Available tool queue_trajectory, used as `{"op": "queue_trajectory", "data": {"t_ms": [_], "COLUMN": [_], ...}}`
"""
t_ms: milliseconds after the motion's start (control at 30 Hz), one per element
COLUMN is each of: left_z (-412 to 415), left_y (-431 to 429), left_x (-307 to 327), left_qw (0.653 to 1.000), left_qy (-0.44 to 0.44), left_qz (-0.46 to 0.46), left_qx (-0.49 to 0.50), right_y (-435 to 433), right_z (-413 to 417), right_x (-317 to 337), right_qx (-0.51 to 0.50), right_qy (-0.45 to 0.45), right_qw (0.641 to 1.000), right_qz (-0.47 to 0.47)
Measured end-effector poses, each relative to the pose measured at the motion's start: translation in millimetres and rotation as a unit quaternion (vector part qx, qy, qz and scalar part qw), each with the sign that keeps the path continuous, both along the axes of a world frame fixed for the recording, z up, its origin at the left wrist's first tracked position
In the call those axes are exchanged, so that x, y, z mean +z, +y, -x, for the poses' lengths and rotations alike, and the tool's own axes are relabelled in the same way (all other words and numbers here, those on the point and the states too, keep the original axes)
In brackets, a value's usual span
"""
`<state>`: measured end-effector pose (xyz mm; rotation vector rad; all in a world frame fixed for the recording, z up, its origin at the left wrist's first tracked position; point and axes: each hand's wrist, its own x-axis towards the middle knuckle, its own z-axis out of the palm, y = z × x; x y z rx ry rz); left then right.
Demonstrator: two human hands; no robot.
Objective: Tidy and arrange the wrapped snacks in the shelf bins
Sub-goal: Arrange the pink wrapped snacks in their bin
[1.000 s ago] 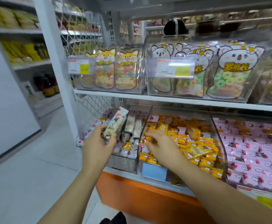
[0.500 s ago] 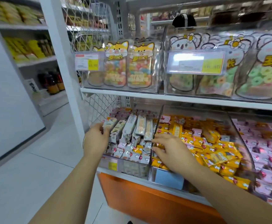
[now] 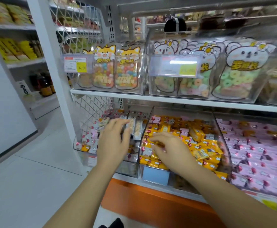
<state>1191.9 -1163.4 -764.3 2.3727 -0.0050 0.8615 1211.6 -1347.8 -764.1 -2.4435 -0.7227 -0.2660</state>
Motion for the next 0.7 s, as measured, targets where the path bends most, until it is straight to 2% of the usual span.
{"op": "queue_trajectory", "data": {"t_ms": [100,267,467,700], "left_z": [2,0,-7,-23], "left_y": [-37,-96,-165,-222], "left_x": [1,0,-7,-10], "left_qw": [0.997,0.993,0.985,0.977], "left_qy": [-0.012,0.006,0.037,0.100], "left_qz": [-0.031,-0.044,-0.076,-0.073], "left_qx": [-0.063,-0.111,-0.150,-0.174], "right_y": [-28,-88,-164,-225], "right_z": [6,15,21,8], "right_x": [5,11,4,-10], "right_qx": [-0.029,-0.087,-0.163,-0.223], "right_qy": [-0.018,-0.051,-0.036,0.014], "right_qw": [0.999,0.994,0.986,0.975], "right_qz": [-0.012,-0.033,-0.026,0.003]}}
